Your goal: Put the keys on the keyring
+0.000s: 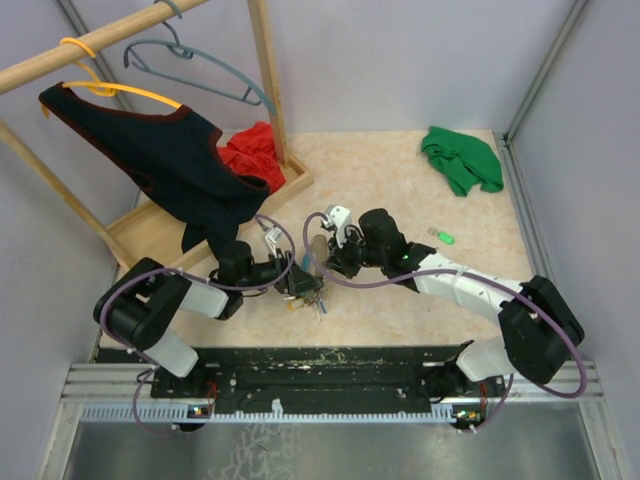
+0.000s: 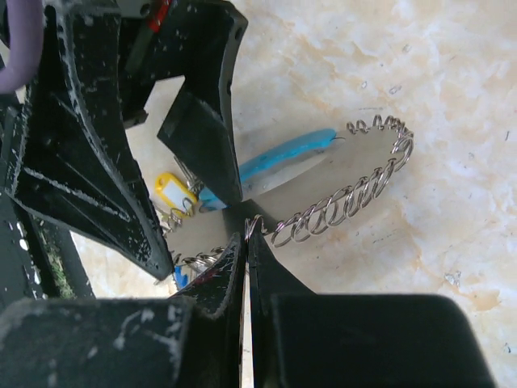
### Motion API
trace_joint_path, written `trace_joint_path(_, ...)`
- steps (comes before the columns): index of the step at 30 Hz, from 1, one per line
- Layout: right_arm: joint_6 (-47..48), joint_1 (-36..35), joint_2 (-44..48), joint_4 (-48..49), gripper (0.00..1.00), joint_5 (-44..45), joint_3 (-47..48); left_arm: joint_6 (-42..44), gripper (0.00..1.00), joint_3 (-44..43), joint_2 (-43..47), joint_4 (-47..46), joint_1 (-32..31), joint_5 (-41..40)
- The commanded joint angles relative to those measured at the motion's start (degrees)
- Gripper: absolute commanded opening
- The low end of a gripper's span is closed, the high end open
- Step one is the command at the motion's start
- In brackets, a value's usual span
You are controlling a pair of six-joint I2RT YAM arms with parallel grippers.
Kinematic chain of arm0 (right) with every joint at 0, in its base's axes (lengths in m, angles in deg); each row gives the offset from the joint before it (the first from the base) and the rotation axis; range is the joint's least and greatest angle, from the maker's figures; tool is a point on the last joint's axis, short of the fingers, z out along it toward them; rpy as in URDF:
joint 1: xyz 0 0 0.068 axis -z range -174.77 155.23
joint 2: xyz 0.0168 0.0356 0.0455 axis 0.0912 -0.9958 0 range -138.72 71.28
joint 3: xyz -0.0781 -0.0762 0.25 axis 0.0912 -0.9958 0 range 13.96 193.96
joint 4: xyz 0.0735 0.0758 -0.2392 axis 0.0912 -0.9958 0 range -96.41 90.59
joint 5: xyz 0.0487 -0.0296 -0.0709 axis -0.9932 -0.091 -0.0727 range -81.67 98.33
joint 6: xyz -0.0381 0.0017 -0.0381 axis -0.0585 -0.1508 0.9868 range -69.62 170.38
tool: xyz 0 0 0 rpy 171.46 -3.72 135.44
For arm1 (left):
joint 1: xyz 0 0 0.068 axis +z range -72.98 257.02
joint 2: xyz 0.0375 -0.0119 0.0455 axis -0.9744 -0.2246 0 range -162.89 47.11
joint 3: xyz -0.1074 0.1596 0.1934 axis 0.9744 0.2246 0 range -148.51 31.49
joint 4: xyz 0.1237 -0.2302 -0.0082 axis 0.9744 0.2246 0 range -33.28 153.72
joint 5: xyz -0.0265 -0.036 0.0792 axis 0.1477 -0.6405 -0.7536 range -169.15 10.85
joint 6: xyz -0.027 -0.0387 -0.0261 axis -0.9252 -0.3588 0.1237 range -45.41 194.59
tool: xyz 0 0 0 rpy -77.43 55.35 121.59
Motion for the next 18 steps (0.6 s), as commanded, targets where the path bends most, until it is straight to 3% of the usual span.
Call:
trace_joint_path(1,-1.1,-0.3,0.8,4.2,0.0,-1.4,4.1,-2.5,0.86,-0.3,-2.9,-10.0,0.3,4.9)
trace_joint_path(13,-4.1,-1.1,-1.1,4.9,0.0,-2.9,5.3,4.3,0.85,-3.1,-2.1,-3.1,0.2,2.1)
trace_joint_path(18,-4.8,-1.9,-2.0,5.2,0.0,-2.6,5.5,6.0,0.78,-4.3,-0.9,-0.3,0.2,2.1)
